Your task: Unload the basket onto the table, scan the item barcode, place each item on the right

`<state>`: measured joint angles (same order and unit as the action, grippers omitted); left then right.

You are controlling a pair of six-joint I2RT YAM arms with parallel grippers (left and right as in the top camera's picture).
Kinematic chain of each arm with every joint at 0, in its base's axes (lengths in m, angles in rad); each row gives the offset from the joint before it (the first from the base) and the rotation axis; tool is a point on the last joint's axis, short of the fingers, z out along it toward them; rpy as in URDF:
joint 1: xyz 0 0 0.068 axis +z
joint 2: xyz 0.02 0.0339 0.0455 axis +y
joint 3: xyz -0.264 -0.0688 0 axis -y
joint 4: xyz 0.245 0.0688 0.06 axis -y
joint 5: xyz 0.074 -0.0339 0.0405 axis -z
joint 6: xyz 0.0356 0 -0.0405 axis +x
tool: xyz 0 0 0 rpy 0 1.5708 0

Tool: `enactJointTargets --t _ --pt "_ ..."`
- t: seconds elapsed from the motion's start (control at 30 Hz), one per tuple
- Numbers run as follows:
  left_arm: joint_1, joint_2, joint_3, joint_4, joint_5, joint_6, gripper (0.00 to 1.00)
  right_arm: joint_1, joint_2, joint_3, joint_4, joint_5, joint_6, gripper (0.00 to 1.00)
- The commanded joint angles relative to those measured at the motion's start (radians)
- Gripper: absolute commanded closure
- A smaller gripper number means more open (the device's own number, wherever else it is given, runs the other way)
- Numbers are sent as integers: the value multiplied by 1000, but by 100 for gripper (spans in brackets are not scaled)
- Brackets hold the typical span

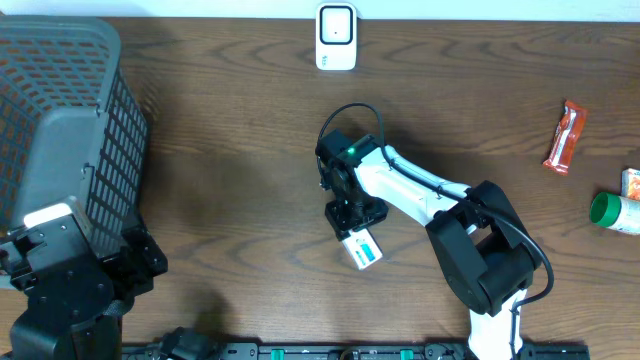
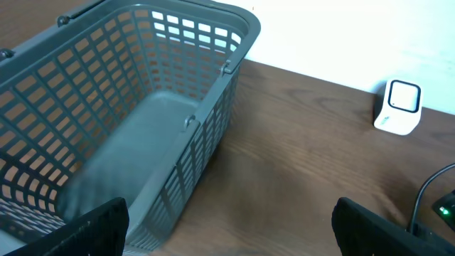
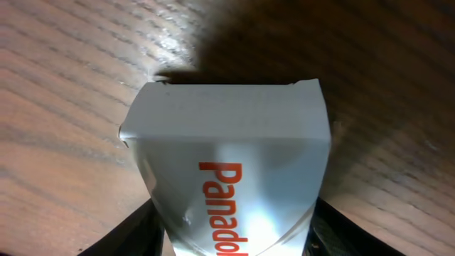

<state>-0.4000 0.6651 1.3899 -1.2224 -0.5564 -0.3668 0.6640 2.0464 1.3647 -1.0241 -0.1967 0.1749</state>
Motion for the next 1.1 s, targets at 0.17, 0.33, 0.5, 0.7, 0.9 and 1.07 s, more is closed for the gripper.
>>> enactJointTargets --t 0.17,0.33,0.5,0.7,0.9,1.07 --pt "4 -2 8 3 -9 -5 9 3 39 -31 11 -183 -33 58" --pt "4 -2 8 3 -9 -5 9 2 39 -31 11 -172 -43 57" --pt "4 -2 8 3 -9 -5 9 0 39 -19 3 -232 -62 57" --pt "4 -2 8 3 -9 -5 8 -39 39 49 -72 -360 -130 63" --pt "4 -2 8 3 -9 -5 9 -99 39 150 -150 -531 -222 62" --pt "4 -2 8 3 -9 -5 9 -146 39 233 -177 -652 -240 59"
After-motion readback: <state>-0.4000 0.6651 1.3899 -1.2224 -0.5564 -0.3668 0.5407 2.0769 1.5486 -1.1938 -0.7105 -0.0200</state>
